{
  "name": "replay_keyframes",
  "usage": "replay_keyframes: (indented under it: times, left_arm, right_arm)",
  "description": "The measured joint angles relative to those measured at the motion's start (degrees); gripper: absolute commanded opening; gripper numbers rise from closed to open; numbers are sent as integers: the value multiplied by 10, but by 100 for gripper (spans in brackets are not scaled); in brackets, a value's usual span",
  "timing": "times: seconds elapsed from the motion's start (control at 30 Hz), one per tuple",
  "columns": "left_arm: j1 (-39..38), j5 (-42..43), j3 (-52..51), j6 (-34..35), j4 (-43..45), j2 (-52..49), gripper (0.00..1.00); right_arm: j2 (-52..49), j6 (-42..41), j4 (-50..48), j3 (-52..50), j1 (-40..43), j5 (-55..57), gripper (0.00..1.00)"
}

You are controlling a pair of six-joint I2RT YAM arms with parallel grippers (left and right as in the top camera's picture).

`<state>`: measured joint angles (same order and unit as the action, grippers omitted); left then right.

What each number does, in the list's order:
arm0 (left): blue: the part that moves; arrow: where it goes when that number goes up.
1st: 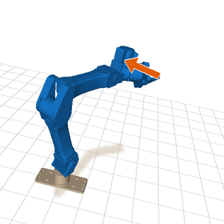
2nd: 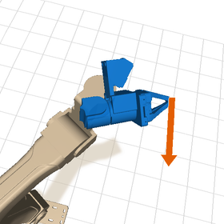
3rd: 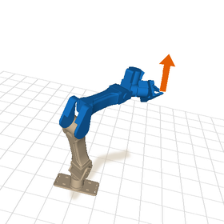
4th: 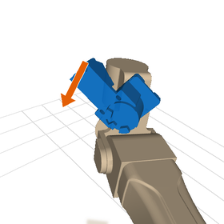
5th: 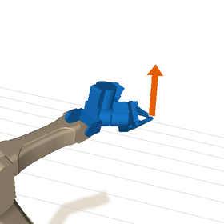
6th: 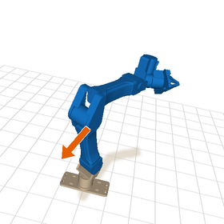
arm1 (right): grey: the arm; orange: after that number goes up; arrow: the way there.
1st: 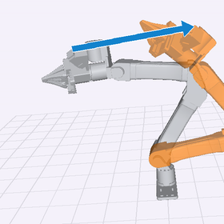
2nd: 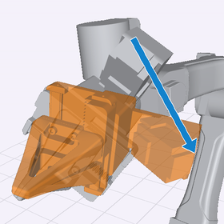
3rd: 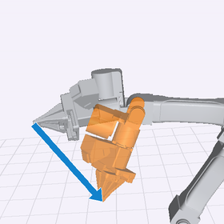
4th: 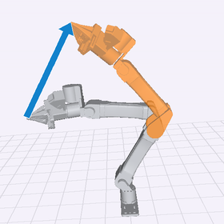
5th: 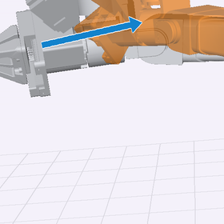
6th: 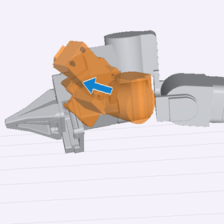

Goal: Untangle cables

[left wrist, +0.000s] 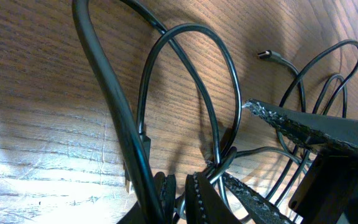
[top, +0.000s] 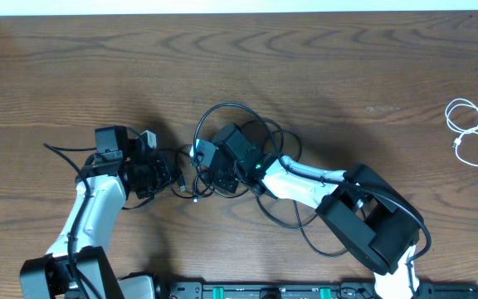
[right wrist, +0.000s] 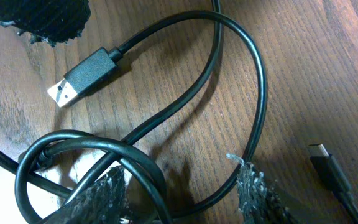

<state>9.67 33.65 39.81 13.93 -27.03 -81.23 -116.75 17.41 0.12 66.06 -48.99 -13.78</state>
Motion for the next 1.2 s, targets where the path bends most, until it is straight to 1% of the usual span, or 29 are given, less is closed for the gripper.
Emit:
replay_keyframes:
  times: [0.33, 0.47, 0.5, 0.53, 0.63, 0.67, 0.7, 0.73, 0.8, 0.87, 1.03, 1.2]
  left_arm:
    - [0, 0, 0, 0, 0, 0, 13]
    - [0, 0, 0, 0, 0, 0, 13]
    - [0, 0, 0, 0, 0, 0, 13]
    - [0, 0, 0, 0, 0, 0, 13]
    - [0, 0, 0, 0, 0, 0, 13]
    - [0, -1, 0, 0, 0, 0, 13]
    - [0, -2, 0, 0, 0, 0, 13]
    - [0, -2, 0, 0, 0, 0, 14]
    - [0, -2, 0, 0, 0, 0, 21]
    - [0, 0, 0, 1, 0, 0, 25]
    - [0, 34, 0, -11, 1, 0, 36]
    - [0, 66, 0, -26, 3, 0, 40]
  right_arm:
    - [0, 0, 0, 0, 0, 0, 55]
    - [-11, 0, -14, 1, 0, -4, 49]
    - [-16, 2, -24, 3, 0, -6, 43]
    - [-19, 2, -27, 6, 0, -6, 40]
    - [-29, 2, -40, 7, -1, -12, 10]
    - [-29, 7, -44, 7, -1, -15, 4]
    - [-29, 4, -45, 7, -2, -15, 2]
    - [-29, 1, -45, 7, -2, -14, 1]
    - [-28, 0, -46, 7, -2, -14, 1]
    - [-24, -14, -45, 7, -2, -9, 1]
    - [17, -78, -43, 7, 0, 27, 1]
    - [63, -148, -45, 7, 2, 47, 1]
